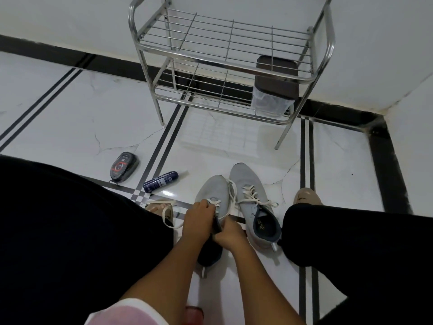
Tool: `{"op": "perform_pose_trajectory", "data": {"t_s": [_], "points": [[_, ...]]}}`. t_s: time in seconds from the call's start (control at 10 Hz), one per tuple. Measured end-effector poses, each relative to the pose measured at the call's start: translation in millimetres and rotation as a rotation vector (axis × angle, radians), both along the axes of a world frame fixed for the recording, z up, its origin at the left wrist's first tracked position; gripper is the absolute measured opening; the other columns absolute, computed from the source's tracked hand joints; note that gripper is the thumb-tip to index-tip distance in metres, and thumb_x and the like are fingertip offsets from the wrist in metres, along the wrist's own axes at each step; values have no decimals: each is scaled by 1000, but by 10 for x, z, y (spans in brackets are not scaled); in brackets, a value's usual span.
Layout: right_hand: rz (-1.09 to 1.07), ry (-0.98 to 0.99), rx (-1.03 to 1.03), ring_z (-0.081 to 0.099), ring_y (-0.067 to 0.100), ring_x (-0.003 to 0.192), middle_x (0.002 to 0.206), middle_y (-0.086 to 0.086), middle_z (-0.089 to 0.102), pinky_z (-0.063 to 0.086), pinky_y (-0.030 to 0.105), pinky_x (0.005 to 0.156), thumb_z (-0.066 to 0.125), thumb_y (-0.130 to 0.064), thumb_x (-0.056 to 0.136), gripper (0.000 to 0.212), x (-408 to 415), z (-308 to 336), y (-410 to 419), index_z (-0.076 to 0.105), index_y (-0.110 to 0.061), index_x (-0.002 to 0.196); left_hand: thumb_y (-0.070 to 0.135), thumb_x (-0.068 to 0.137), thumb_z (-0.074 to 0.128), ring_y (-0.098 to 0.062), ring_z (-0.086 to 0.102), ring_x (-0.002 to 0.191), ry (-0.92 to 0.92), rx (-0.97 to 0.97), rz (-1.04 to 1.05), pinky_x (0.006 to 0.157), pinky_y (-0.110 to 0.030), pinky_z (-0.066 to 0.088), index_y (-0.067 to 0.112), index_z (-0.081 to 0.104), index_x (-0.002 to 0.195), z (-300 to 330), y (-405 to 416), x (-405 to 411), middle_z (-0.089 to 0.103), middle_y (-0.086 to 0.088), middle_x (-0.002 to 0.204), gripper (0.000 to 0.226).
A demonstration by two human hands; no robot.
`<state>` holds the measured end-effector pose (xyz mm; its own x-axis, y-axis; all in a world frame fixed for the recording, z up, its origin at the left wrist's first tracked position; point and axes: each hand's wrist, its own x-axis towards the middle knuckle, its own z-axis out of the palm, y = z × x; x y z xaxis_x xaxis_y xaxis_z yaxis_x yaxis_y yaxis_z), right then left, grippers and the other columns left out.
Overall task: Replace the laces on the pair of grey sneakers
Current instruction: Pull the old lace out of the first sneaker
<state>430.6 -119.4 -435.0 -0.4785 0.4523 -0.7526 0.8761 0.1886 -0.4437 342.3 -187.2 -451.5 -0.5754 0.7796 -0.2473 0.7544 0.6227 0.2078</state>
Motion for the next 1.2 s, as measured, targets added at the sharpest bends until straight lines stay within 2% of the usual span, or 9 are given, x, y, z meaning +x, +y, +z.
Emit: {"op": "perform_pose_trajectory", "data": {"t_s": [0.1,0.3,0.5,0.6,0.7,0.8,0.9,1.1,1.2], "points": [[-73,58,160,61,29,102,110,9,66,42,27,73,56,-25,87,27,50,-24,-43,61,-14,110,20,88,55,-24,55,96,-66,5,37,70,-35,45,17,55,104,-17,9,7,52,-3,105,16],[-152,51,89,64,33,96,88,11,62,55,35,77,49,-11,86,20,40,-48,-15,66,-18,95,7,88,46,-18,51,41,-1228,685,1489,42,-20,42,6,52,66,-1,-75,-245,53,-10,51,23],[-73,44,128,60,32,102,109,13,66,39,25,69,51,-14,87,25,10,-64,-46,65,-13,107,37,88,45,-26,56,99,-347,-92,318,82,-35,41,23,66,93,71,-35,-158,66,-3,97,25],[-74,46,111,61,32,101,108,13,66,40,26,68,52,-14,87,23,3,-63,-38,66,-13,106,35,89,47,-27,51,105,-109,-133,95,85,-37,39,24,72,98,105,-44,-103,63,-2,103,29],[-75,51,109,62,31,99,107,12,66,46,27,71,50,-15,88,25,7,-50,-41,66,-15,108,35,90,51,-25,53,103,-211,-115,216,84,-37,42,27,72,98,43,-52,-21,61,-2,106,23],[-136,64,87,62,29,92,102,11,65,51,30,73,49,-12,89,25,30,-69,-9,65,-15,107,17,93,47,-28,60,79,-917,628,1294,70,-32,49,14,61,78,211,-45,-208,60,-13,85,21],[-192,70,64,64,30,88,94,11,64,58,40,79,50,-11,85,22,27,-81,-11,66,-13,100,13,96,29,-19,57,54,-1233,1245,1848,53,-22,50,13,40,67,286,-160,-517,46,-4,60,31],[-146,74,62,63,30,92,98,11,65,57,42,81,50,-12,85,23,-5,-84,-46,66,-12,101,25,88,55,-25,54,80,-417,97,335,66,-31,38,14,40,106,151,-4,-143,54,-2,91,26],[-142,78,65,65,29,90,94,10,65,57,40,80,50,-12,85,23,3,-98,-44,66,-14,101,29,88,54,-28,60,93,-276,-61,201,73,-34,47,18,58,102,0,-67,-30,53,-6,106,19]]}}
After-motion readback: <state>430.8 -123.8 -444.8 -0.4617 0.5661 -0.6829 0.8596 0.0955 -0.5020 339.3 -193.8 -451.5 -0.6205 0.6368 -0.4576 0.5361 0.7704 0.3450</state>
